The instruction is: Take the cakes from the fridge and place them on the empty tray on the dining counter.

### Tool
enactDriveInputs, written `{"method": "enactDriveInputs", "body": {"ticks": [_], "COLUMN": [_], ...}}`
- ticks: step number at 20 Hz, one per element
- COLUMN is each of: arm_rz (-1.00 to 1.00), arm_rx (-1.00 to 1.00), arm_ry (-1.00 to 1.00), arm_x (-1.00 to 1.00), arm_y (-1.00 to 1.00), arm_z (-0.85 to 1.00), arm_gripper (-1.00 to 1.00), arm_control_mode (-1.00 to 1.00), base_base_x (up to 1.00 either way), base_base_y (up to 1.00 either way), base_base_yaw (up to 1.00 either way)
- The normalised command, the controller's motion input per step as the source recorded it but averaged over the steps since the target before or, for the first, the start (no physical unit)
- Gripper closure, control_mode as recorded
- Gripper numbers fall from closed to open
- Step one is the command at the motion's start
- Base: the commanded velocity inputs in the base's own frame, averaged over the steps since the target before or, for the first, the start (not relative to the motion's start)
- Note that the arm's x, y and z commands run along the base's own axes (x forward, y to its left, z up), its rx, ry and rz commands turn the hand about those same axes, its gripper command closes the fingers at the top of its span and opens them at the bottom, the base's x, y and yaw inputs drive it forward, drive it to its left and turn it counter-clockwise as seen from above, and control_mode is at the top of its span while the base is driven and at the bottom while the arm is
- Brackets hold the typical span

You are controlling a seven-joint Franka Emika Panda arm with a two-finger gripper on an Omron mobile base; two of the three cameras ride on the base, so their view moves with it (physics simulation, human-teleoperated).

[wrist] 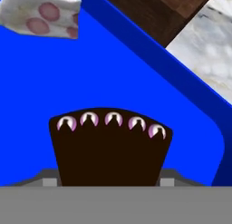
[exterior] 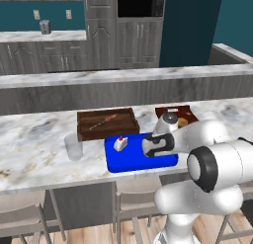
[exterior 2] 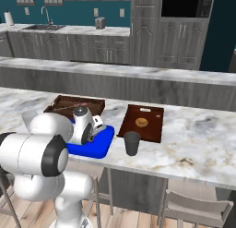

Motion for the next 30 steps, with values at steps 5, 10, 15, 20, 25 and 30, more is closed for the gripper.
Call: {"method": "enactDriveInputs", "body": {"ticks": [5,10,15,20,25,30], "arm_rz": [0.0,0.0,0.0,0.0,0.0,0.0], "arm_rx": [0.0,0.0,0.0,0.0,0.02,0.09], "arm_ry": [0.01,0.04,0.01,-0.11,-0.3,-0.44], "arm_x": [0.08,-0.02,-0.32,-0.76,-0.99,-1.0], "arm_y": [0.0,0.0,0.0,-0.14,-0.68,-0.91], "arm_z": [0.0,0.19,0.79,1.0,0.86,0.42], "arm_gripper": [-1.0,-1.0,-1.0,-1.0,-1.0,-1.0], "arm_control_mode": [-1.0,-1.0,-1.0,-1.0,-1.0,-1.0], "base_base_x": [0.0,0.0,0.0,0.0,0.0,0.0], "base_base_y": [0.0,0.0,0.0,0.0,0.0,0.0], "base_base_yaw": [0.0,0.0,0.0,0.0,0.0,0.0]}}
